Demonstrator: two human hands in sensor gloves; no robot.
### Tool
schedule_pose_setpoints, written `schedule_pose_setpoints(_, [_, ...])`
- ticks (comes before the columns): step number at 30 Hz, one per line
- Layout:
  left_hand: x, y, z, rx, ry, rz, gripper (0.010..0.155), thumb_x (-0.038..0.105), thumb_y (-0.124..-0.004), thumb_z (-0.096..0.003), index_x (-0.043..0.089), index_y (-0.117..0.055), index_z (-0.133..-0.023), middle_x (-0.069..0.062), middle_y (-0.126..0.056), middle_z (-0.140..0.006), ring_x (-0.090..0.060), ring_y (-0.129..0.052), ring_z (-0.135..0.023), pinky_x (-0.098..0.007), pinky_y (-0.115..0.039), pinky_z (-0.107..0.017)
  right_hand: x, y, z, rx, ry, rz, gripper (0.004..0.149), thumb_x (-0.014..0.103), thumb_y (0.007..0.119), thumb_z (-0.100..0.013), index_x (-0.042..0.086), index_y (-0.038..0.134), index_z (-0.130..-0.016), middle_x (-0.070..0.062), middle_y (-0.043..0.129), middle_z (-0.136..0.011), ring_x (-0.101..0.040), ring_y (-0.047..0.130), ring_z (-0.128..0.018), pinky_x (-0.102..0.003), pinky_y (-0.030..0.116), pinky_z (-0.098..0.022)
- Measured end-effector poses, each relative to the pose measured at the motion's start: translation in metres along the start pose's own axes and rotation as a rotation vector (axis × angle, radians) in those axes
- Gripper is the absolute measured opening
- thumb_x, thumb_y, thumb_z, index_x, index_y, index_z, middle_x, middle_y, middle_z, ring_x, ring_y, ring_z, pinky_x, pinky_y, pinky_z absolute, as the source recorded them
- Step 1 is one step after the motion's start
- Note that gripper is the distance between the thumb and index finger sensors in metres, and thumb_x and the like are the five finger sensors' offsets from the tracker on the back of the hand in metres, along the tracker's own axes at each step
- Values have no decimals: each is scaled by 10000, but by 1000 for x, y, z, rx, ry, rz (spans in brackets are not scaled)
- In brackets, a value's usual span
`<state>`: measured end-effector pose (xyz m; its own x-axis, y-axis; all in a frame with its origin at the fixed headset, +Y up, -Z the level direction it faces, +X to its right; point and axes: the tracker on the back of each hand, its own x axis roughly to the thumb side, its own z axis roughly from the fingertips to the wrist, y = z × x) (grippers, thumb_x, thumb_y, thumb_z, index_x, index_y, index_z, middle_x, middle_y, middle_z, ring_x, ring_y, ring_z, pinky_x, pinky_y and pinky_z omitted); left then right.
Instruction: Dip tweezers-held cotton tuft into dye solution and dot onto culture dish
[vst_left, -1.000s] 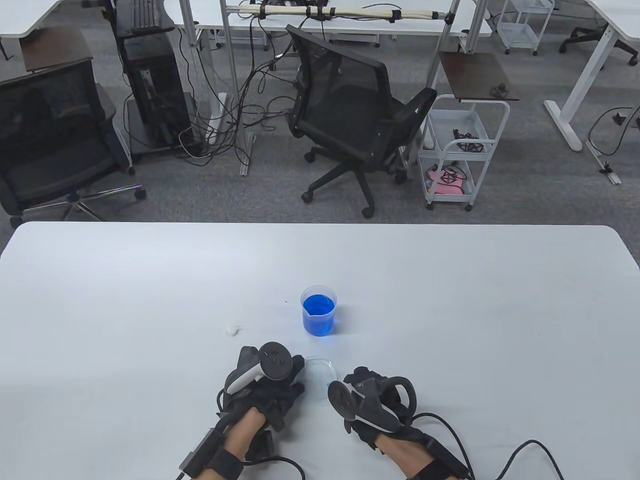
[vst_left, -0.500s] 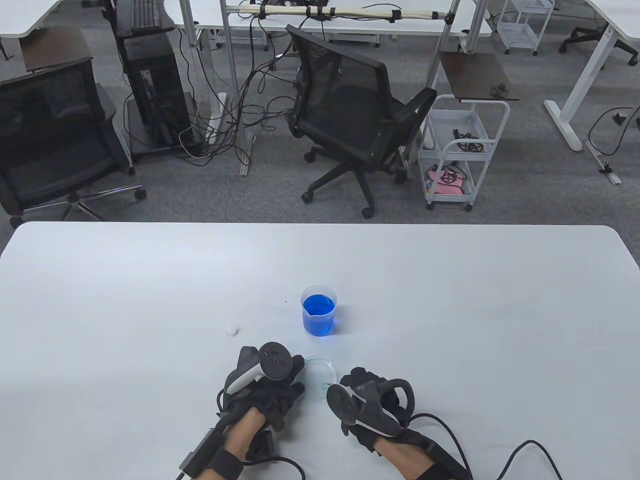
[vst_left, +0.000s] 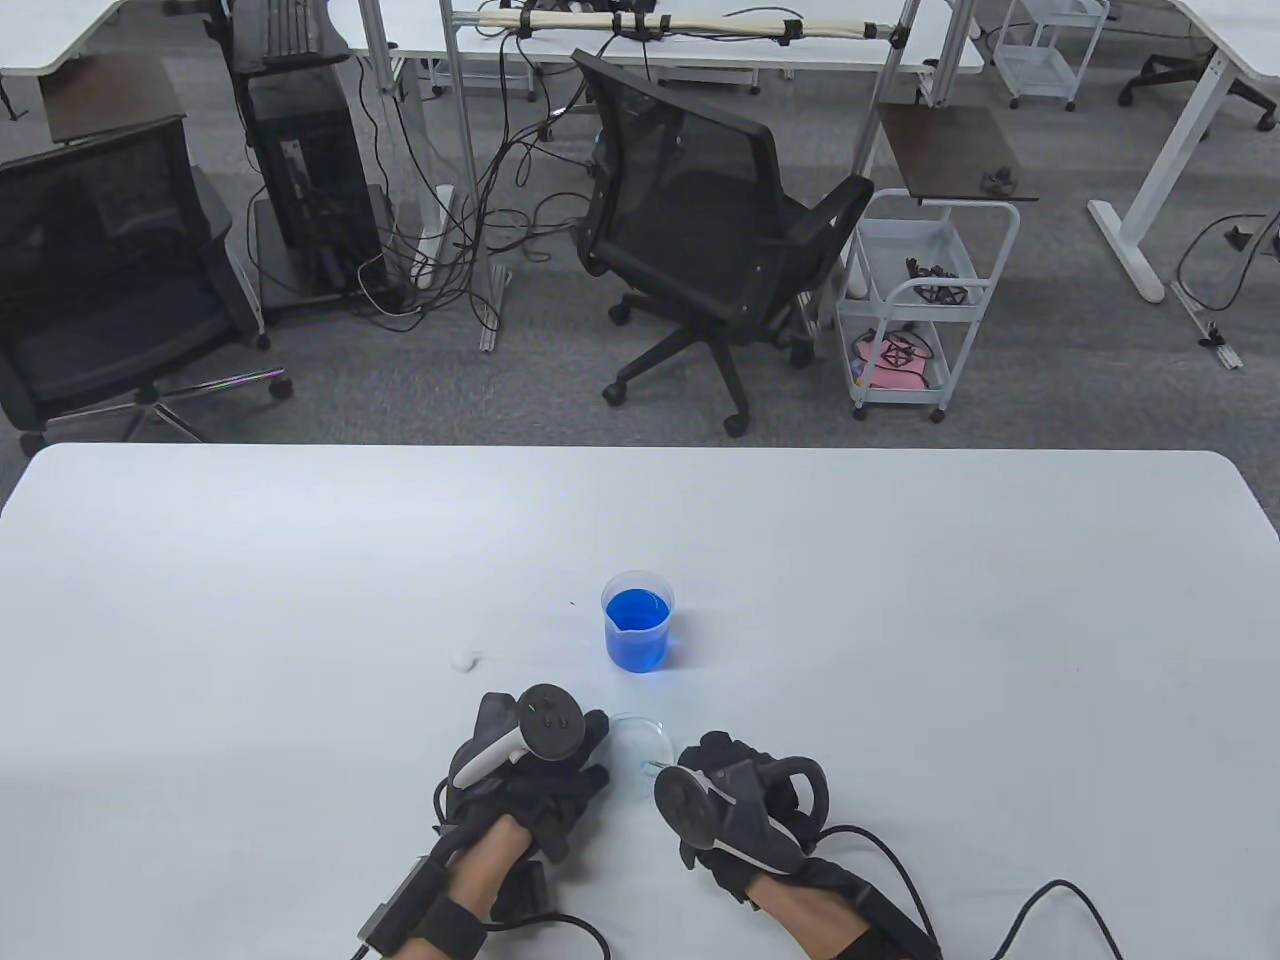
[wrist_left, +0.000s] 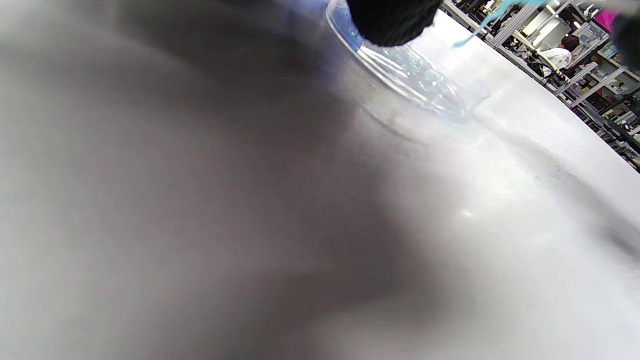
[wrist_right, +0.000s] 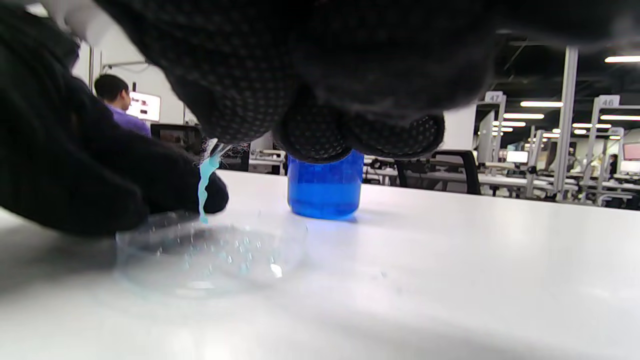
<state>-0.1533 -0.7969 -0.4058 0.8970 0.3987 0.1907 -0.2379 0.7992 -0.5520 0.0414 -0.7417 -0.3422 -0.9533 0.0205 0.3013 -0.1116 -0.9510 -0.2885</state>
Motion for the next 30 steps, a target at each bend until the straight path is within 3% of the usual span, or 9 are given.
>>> schedule_pose_setpoints(4, [0, 0, 0, 0, 0, 0, 652, 371, -623, -637, 238, -248, -1155, -249, -93, -1216, -520, -83, -1053, -765, -153, -668, 5, 5, -1, 14, -19, 10, 420, 311, 931, -261, -12, 1071, -488, -236, 1034, -516, -139, 973, -154, -291, 881, -33])
schedule_pose_setpoints(11, [0, -1, 0, 1, 2, -2, 652, 371, -622, -637, 239, -247, -1155, -250, -95, -1216, -522, -86, -1053, -766, -156, -667, 15, 37, -1, 116, -62, 83, 421, 312, 930, -261, -13, 1070, -489, -235, 1034, -518, -138, 972, -155, -290, 881, -33])
schedule_pose_setpoints(18, [0, -1, 0, 1, 2, -2, 652, 371, -622, -638, 238, -248, -1155, -250, -94, -1216, -520, -84, -1053, -766, -155, -667, 14, 31, -2, 90, -57, 65, 420, 312, 930, -261, -12, 1070, -488, -234, 1034, -516, -138, 972, -155, -290, 881, -32])
schedule_pose_setpoints(25, [1, -1, 1, 1, 3, -1, 652, 372, -622, -638, 239, -247, -1155, -250, -92, -1217, -519, -83, -1054, -765, -154, -667, 2, 5, -5, -3, -4, 3, 421, 312, 930, -261, -13, 1070, -490, -236, 1034, -517, -139, 972, -154, -290, 881, -33])
schedule_pose_setpoints(30, [1, -1, 1, 1, 3, -1, 653, 372, -623, -637, 240, -248, -1155, -250, -93, -1217, -519, -85, -1054, -766, -154, -666, 3, 19, -8, 33, -6, 29, 422, 313, 931, -260, -13, 1070, -489, -236, 1034, -517, -139, 972, -154, -291, 881, -32])
